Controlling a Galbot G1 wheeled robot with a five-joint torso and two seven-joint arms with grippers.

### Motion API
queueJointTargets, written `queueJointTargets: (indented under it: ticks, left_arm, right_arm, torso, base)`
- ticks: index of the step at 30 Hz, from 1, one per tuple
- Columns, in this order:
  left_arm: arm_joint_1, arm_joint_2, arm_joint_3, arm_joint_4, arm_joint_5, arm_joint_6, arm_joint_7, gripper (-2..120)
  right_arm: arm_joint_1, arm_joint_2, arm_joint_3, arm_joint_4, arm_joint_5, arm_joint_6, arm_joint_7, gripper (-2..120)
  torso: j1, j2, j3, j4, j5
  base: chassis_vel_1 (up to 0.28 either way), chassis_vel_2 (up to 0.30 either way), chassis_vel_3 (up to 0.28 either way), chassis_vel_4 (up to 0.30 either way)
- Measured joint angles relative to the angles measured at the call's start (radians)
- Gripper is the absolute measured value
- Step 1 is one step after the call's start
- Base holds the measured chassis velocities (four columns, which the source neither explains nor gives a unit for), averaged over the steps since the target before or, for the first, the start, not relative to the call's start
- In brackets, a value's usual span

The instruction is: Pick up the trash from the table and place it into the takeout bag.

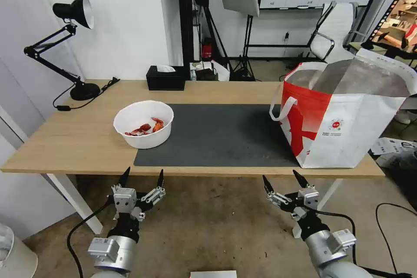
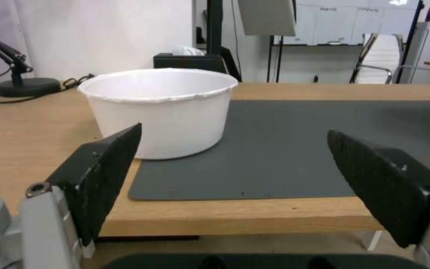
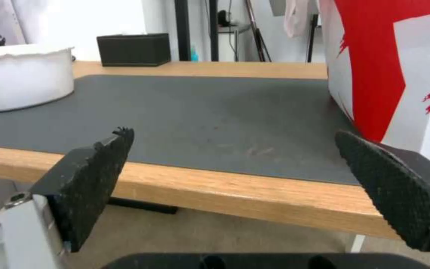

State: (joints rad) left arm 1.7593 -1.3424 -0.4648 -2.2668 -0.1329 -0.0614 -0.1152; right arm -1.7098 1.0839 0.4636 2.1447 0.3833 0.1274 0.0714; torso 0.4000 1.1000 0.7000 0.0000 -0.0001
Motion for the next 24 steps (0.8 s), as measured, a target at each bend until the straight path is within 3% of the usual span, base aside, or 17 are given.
queueJointTargets:
  ticks: [4, 7, 8, 10, 11, 13, 14, 17, 21, 23, 24]
  left_arm:
    - [-0.007, 0.008, -0.002, 0.001, -0.013, 0.004, 0.000, 100]
    - [-0.085, 0.084, -0.024, -0.018, -0.143, 0.082, -0.029, 100]
    - [-0.085, 0.084, -0.024, -0.018, -0.143, 0.082, -0.029, 100]
    - [-0.194, 0.188, -0.062, -0.026, -0.276, 0.163, -0.068, 100]
    - [-0.194, 0.188, -0.062, -0.026, -0.276, 0.163, -0.068, 100]
    - [-0.281, 0.293, -0.095, -0.021, -0.436, 0.229, -0.117, 100]
    - [-0.281, 0.293, -0.095, -0.021, -0.436, 0.229, -0.117, 100]
    - [-0.409, 0.449, -0.113, 0.039, -0.653, 0.305, -0.181, 100]
    - [-0.456, 0.490, -0.107, 0.070, -0.713, 0.331, -0.199, 100]
    - [-0.550, 0.558, -0.087, 0.139, -0.835, 0.392, -0.218, 100]
    - [-0.550, 0.558, -0.087, 0.139, -0.835, 0.392, -0.218, 100]
  right_arm:
    - [0.000, 0.000, 0.000, 0.000, 0.000, 0.000, 0.000, 100]
    - [0.001, -0.001, 0.000, 0.000, 0.001, -0.001, 0.001, 100]
    - [0.001, -0.001, 0.000, 0.000, 0.001, -0.001, 0.001, 100]
    - [0.001, -0.001, 0.000, 0.001, 0.001, -0.001, 0.001, 100]
    - [0.001, -0.001, 0.000, 0.001, 0.001, -0.001, 0.001, 100]
    - [0.001, -0.001, 0.000, 0.001, 0.001, -0.001, 0.001, 100]
    - [0.001, -0.001, 0.000, 0.001, 0.001, -0.001, 0.001, 100]
    - [0.001, -0.001, 0.000, 0.001, 0.002, -0.001, 0.001, 100]
    - [0.001, -0.001, 0.000, 0.001, 0.002, -0.001, 0.001, 100]
    - [0.001, -0.001, 0.000, 0.001, 0.002, -0.001, 0.001, 100]
    - [0.001, -0.001, 0.000, 0.001, 0.002, -0.001, 0.001, 100]
  torso:
    - [0.000, 0.000, 0.000, 0.0001, 0.0000]
    - [0.000, 0.000, 0.000, 0.0002, -0.0001]
    - [0.000, 0.000, 0.000, 0.0002, -0.0001]
    - [0.000, 0.000, 0.000, -0.0002, -0.0003]
    - [0.000, 0.000, 0.000, -0.0002, -0.0003]
    - [0.000, 0.000, 0.000, -0.0002, -0.0002]
    - [0.000, 0.000, 0.000, -0.0002, -0.0002]
    - [0.000, 0.000, 0.000, -0.0001, -0.0001]
    - [0.000, 0.000, 0.000, -0.0001, -0.0004]
    - [0.000, 0.000, 0.000, 0.0001, -0.0004]
    - [0.000, 0.000, 0.000, 0.0001, -0.0004]
  base:
    - [0.000, 0.000, 0.000, 0.000]
    - [0.000, 0.000, 0.000, 0.000]
    - [0.000, 0.000, 0.000, 0.000]
    - [0.000, 0.000, 0.000, 0.000]
    - [0.000, 0.000, 0.000, 0.000]
    - [0.000, 0.000, 0.000, 0.000]
    - [0.000, 0.000, 0.000, 0.000]
    - [0.000, 0.000, 0.000, 0.000]
    - [0.000, 0.000, 0.000, 0.000]
    - [0.000, 0.000, 0.000, 0.000]
    - [0.000, 0.000, 0.000, 0.000]
